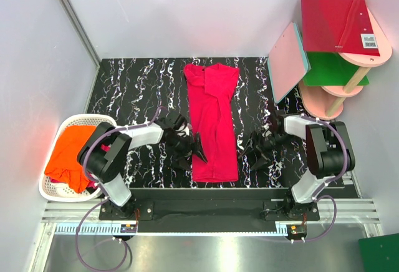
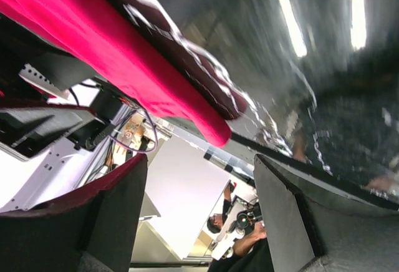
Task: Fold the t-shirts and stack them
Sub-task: Grab the bottom of the folded rectangular tshirt with both arms, then fold the folded rectangular tshirt in 1/3 of the way
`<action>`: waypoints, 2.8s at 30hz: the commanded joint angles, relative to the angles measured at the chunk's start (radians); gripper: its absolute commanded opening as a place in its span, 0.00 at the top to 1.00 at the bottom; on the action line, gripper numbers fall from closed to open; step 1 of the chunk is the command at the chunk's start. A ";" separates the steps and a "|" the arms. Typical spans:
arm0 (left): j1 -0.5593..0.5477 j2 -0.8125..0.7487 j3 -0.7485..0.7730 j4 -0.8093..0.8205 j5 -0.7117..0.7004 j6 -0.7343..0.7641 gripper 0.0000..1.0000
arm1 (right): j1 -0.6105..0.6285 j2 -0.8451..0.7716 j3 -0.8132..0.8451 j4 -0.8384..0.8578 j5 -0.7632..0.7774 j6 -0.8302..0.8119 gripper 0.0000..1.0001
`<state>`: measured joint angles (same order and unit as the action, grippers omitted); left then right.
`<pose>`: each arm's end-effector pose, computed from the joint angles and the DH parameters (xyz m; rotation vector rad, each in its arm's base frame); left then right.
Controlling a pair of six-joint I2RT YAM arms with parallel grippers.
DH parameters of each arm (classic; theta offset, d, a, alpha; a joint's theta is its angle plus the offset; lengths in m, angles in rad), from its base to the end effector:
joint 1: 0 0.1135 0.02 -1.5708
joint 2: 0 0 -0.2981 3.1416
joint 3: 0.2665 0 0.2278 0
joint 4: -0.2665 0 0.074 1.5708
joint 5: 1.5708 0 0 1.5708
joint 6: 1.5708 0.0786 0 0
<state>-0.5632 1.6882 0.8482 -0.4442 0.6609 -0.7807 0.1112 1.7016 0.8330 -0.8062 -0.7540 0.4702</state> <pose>0.2150 -0.1928 0.1554 0.1647 -2.7754 0.9949 0.2256 0.0793 0.1494 -0.5299 -2.6125 -0.9712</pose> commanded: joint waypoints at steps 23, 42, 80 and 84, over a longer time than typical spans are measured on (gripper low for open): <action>-0.064 0.110 -0.066 -0.082 -0.103 0.018 0.44 | 0.268 0.150 -0.169 0.337 -0.074 0.203 0.34; -0.046 -0.065 0.236 -0.287 -0.156 0.005 1.00 | 0.266 0.055 0.378 -0.270 -0.044 0.004 1.00; 0.192 0.441 0.971 -0.300 -0.211 0.006 0.01 | 0.096 0.767 1.310 -0.237 -0.007 -0.052 0.95; 0.197 0.410 0.931 -0.301 -0.230 0.035 0.01 | 0.074 0.774 1.399 -0.185 0.024 0.010 0.79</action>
<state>-0.3748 2.1483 1.7863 -0.7597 0.4503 -0.7765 0.2111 2.4905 2.1117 -1.0611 -0.7345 0.4290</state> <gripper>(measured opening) 0.987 0.107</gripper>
